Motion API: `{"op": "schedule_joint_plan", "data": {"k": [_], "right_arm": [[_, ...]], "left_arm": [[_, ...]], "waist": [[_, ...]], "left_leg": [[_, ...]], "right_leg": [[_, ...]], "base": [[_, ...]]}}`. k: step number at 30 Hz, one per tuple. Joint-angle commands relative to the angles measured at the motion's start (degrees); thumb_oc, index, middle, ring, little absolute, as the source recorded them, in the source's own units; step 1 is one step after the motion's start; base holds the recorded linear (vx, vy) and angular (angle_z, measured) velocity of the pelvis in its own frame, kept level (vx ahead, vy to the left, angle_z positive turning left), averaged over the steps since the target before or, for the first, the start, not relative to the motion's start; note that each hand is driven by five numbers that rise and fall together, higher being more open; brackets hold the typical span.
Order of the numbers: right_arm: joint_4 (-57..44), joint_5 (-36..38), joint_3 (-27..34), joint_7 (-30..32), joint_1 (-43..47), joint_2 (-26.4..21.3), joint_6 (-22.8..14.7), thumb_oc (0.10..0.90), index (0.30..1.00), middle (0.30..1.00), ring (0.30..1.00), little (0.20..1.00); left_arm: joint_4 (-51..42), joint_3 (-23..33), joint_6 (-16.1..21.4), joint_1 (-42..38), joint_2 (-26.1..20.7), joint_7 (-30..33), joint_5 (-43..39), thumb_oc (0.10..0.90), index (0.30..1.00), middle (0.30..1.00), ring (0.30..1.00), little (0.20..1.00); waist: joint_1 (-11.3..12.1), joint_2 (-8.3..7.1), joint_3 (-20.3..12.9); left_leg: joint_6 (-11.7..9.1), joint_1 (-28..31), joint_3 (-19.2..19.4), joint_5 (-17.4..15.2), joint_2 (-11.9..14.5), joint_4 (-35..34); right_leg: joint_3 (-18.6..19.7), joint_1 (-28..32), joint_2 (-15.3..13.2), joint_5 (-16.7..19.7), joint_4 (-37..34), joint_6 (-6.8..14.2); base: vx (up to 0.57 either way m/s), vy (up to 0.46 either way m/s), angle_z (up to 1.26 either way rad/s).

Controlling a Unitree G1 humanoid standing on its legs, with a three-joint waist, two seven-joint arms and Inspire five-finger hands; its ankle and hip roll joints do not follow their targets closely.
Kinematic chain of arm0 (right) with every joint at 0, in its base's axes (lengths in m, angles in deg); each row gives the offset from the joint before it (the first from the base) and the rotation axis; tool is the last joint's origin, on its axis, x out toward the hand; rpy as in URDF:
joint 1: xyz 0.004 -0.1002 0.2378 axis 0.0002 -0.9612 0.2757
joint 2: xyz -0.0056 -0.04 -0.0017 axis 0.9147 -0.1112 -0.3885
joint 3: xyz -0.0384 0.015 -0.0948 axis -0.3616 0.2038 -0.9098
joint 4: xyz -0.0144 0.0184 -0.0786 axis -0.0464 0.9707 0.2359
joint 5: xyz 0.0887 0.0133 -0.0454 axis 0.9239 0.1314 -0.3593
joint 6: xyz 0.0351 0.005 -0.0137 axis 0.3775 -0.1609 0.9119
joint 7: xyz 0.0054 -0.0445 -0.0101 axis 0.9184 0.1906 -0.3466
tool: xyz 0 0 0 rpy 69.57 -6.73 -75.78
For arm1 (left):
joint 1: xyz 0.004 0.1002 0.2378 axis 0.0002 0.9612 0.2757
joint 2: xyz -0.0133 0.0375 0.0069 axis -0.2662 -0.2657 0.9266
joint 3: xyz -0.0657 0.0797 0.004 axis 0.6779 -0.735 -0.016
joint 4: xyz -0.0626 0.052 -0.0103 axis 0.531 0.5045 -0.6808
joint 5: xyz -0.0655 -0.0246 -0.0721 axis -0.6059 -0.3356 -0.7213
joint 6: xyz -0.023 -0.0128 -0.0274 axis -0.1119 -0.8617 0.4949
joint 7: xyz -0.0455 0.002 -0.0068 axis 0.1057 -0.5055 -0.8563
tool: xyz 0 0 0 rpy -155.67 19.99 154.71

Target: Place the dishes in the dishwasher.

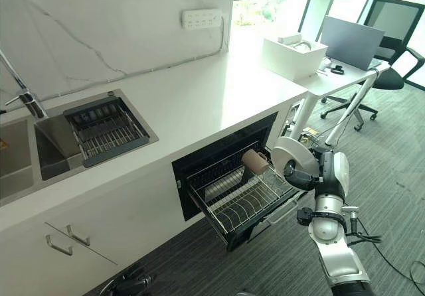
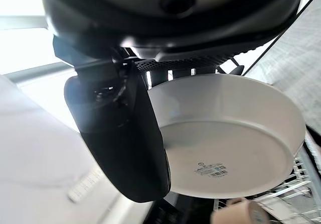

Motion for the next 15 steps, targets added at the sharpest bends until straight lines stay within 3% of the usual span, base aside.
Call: {"op": "schedule_joint_plan", "data": {"k": [1,15], "right_arm": [[-4.04,-6.11,2.31,1.92,10.23,-3.29,-3.65,0.4,0.3,0.3,0.3,0.3],[13.85,-11.65,-7.05,4.41,19.77,-2.09,0.03,0.4,0.3,0.3,0.3,0.3]], "left_arm": [[-1.43,-2.88,-0.63,-1.09,-0.92,1.78,-0.65,0.8,0.9,0.9,0.9,0.9],[-2.19,-1.72,0.39,-0.23,-1.94,6.14,1.12,0.8,0.9,0.9,0.9,0.9]], "waist": [[1.81,-1.16,1.73],[7.12,-1.27,1.84]], "left_leg": [[3.14,0.62,1.81,-7.94,-2.11,5.47],[3.61,-0.61,-1.51,-7.57,-4.38,5.47]], "right_leg": [[-4.89,3.22,-0.79,-4.33,1.35,0.39],[-9.17,5.57,-2.2,-4.7,1.35,0.19]], "base": [[0.01,0.005,0.26],[0.02,0.011,0.21]]}}
